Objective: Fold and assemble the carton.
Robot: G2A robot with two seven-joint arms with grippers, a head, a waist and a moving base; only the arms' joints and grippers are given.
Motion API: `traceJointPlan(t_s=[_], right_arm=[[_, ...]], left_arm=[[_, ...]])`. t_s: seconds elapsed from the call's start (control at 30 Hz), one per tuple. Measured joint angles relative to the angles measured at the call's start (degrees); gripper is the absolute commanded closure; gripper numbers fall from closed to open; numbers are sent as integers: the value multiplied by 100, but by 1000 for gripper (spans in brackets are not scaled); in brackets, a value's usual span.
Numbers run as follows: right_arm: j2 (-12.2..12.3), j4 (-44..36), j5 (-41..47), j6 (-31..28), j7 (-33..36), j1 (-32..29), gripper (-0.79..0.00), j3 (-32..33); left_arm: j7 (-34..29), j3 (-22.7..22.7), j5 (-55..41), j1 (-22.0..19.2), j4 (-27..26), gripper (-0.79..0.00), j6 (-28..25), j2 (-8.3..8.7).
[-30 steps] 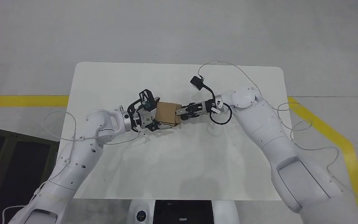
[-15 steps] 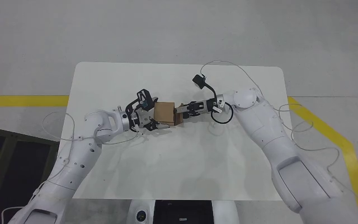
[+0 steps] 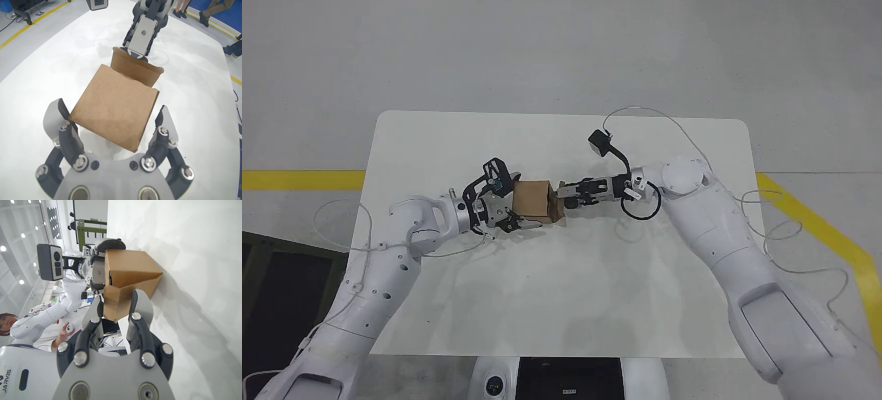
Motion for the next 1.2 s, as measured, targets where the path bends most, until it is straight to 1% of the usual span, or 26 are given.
traceJointPlan(t_s=[0.23,0.4,0.47,0.57,1.07,1.2], right_arm=[[7,-89,158,55,-19,-106,-246,72],[17,-118,140,78,-17,-139,-209,91],[19,-135,117,88,-6,-150,-182,87],[20,-158,19,98,24,-137,-166,58],[-23,-194,-382,127,68,-17,-175,-121],[-47,-169,-435,129,78,17,-163,-171]], left_arm=[[-12,-12,4,14,1,-785,-21,5],[-22,-24,23,30,-16,-785,-32,11],[-23,-29,23,36,-24,-785,-32,13],[-30,-31,17,44,-49,-785,-17,14],[-30,-6,7,90,-189,-785,51,6],[-28,-17,9,100,-204,-785,60,8]])
